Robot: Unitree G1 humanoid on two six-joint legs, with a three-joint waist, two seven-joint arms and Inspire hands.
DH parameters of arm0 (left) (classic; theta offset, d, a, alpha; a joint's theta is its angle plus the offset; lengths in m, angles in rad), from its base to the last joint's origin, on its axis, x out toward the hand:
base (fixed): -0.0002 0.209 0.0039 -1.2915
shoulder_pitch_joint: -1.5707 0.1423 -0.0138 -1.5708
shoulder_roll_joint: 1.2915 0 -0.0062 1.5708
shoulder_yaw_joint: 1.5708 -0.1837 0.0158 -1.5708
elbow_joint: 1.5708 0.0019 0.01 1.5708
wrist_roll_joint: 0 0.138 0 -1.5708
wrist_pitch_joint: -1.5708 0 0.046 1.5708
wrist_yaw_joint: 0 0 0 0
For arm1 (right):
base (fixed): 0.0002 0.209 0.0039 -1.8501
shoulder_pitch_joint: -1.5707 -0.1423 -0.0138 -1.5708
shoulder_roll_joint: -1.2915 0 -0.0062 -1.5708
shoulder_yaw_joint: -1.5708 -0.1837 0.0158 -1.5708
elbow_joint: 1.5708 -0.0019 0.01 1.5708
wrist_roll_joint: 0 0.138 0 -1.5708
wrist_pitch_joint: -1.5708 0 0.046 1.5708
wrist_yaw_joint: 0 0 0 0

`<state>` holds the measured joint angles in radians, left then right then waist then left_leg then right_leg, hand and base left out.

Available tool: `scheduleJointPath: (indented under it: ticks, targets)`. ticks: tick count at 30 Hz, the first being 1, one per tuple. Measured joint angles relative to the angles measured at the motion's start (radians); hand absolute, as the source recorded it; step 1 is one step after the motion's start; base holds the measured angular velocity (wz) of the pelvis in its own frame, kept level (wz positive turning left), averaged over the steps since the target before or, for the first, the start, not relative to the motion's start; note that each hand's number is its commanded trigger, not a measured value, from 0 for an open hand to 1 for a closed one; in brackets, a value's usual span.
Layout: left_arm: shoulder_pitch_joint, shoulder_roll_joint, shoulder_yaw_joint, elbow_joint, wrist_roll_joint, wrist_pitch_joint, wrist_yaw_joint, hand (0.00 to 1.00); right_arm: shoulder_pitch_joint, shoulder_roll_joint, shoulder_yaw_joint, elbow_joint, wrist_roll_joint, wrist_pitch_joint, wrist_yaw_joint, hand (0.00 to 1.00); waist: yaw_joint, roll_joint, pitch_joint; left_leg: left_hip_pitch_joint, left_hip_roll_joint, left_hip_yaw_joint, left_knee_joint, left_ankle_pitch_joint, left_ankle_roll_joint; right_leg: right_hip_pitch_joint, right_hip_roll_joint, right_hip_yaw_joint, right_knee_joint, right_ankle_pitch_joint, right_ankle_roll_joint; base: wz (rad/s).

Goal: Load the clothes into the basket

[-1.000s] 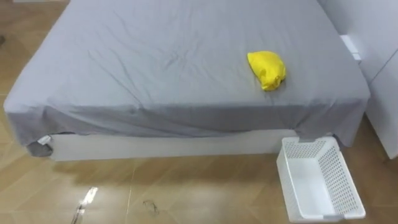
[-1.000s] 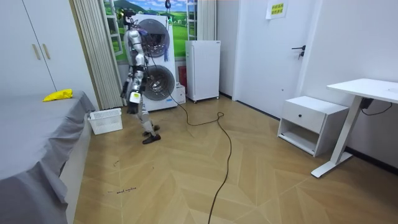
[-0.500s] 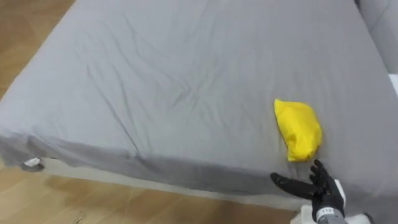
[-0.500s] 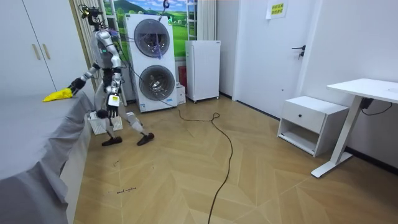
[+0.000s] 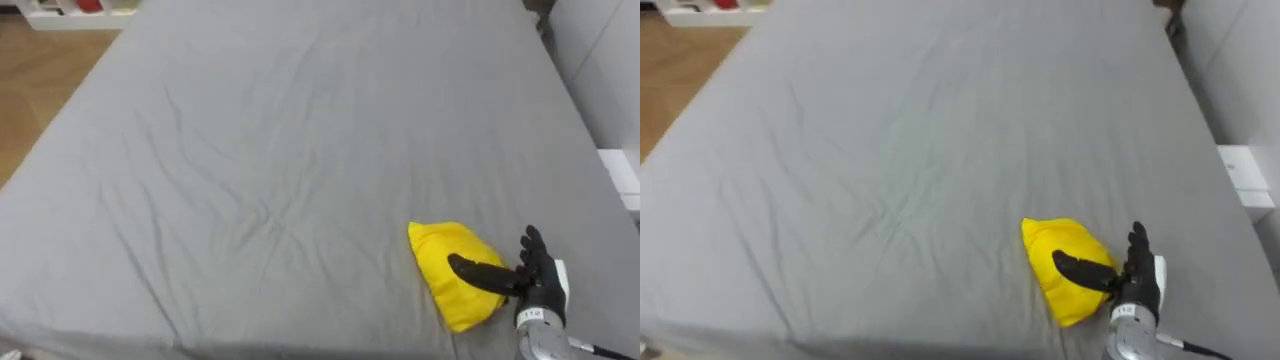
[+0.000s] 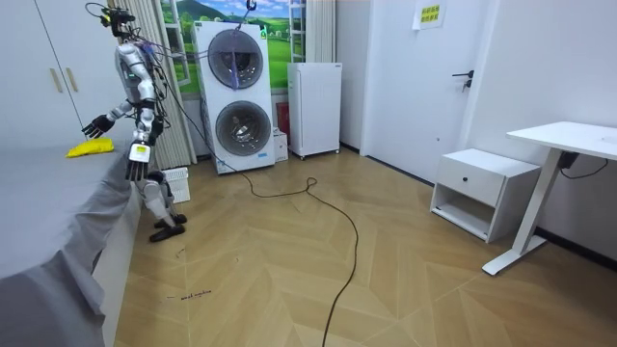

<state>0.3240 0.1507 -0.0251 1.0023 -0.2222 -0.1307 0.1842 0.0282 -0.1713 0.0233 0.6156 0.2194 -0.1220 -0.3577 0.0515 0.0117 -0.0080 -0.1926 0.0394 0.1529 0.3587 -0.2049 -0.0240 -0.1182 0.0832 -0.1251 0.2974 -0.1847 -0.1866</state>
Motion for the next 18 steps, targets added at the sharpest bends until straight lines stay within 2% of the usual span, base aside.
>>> scheduleJointPath:
  ticks: [1, 2, 3, 6, 8, 10, 11, 12, 14, 18]
  targets:
    - [0.007, 0.000, 0.002, 0.002, 0.000, 0.000, 0.000, 0.00, 0.000, 0.000, 0.000, -0.001, -0.012, 0.000, -0.007, 0.00, 0.001, -0.003, -0.0027, 0.010, 0.000, 0.000, -0.012, 0.036, 0.012, 0.005, 0.006, 0.010, -0.005, 0.000, 0.000, -0.53]
    - [0.008, 0.005, 0.005, 0.013, -0.001, 0.001, 0.000, 0.00, 0.000, 0.002, 0.009, -0.005, -0.029, 0.000, -0.024, 0.00, 0.007, -0.010, 0.0000, 0.039, -0.002, 0.006, -0.037, 0.048, 0.016, 0.021, 0.003, 0.019, -0.010, 0.000, 0.001, -0.39]
    - [0.007, 0.006, 0.011, 0.021, -0.003, 0.002, -0.001, 0.00, -0.006, 0.003, 0.016, -0.009, -0.030, 0.000, -0.033, 0.00, 0.007, -0.022, 0.0060, 0.059, -0.012, 0.007, -0.063, 0.049, 0.014, 0.034, 0.002, 0.015, -0.024, 0.000, 0.001, -0.30]
    - [-0.017, 0.002, 0.008, 0.044, -0.010, 0.019, -0.003, 0.00, -0.028, -0.006, 0.025, -0.008, -0.029, -0.001, -0.069, 0.00, 0.005, -0.036, 0.0059, 0.061, -0.016, 0.001, -0.087, 0.049, 0.013, 0.038, 0.001, 0.013, -0.041, 0.000, 0.003, -0.02]
    - [-0.039, 0.002, 0.008, 0.057, -0.009, 0.032, -0.003, 0.00, -0.036, -0.014, 0.038, -0.008, -0.029, -0.001, -0.086, 0.00, 0.004, -0.036, 0.0070, 0.055, -0.014, -0.003, -0.087, 0.048, 0.012, 0.037, -0.001, 0.005, -0.044, -0.004, 0.012, 0.14]
    - [-0.058, 0.002, 0.008, 0.063, -0.009, 0.050, -0.003, 0.00, -0.042, -0.023, 0.048, -0.004, -0.029, -0.001, -0.089, 0.00, 0.005, -0.031, 0.0106, 0.051, -0.013, -0.007, -0.086, 0.047, 0.014, 0.037, -0.008, -0.020, -0.043, -0.021, 0.044, 0.20]
    - [-0.069, 0.002, 0.009, 0.070, -0.007, 0.058, -0.006, 0.00, -0.047, -0.027, 0.051, 0.004, -0.029, 0.001, -0.091, 0.00, 0.005, -0.025, 0.0118, 0.047, -0.013, -0.008, -0.087, 0.047, 0.014, 0.035, -0.011, -0.033, -0.042, -0.031, 0.086, 0.19]
    - [-0.078, 0.004, 0.013, 0.074, -0.005, 0.064, -0.008, 0.00, -0.057, -0.027, 0.051, 0.027, -0.029, 0.003, -0.094, 0.00, 0.005, -0.022, 0.0126, 0.045, -0.012, -0.008, -0.090, 0.048, 0.016, 0.032, -0.013, -0.041, -0.044, -0.040, 0.112, 0.18]
    - [-0.084, 0.007, 0.014, 0.074, -0.011, 0.075, -0.009, 0.00, -0.077, -0.027, 0.052, 0.096, -0.031, 0.015, -0.098, 0.00, 0.006, -0.023, 0.0134, 0.044, -0.016, -0.010, -0.092, 0.048, 0.017, 0.033, -0.017, -0.051, -0.055, -0.047, 0.124, 0.17]
    - [-0.097, 0.006, 0.009, 0.077, -0.010, 0.094, -0.021, 0.00, -0.092, -0.027, 0.079, 0.209, -0.036, 0.061, -0.080, 0.00, 0.013, -0.025, 0.0148, 0.044, -0.028, -0.018, -0.108, 0.048, 0.020, 0.030, -0.027, -0.068, -0.060, -0.045, 0.122, 0.14]
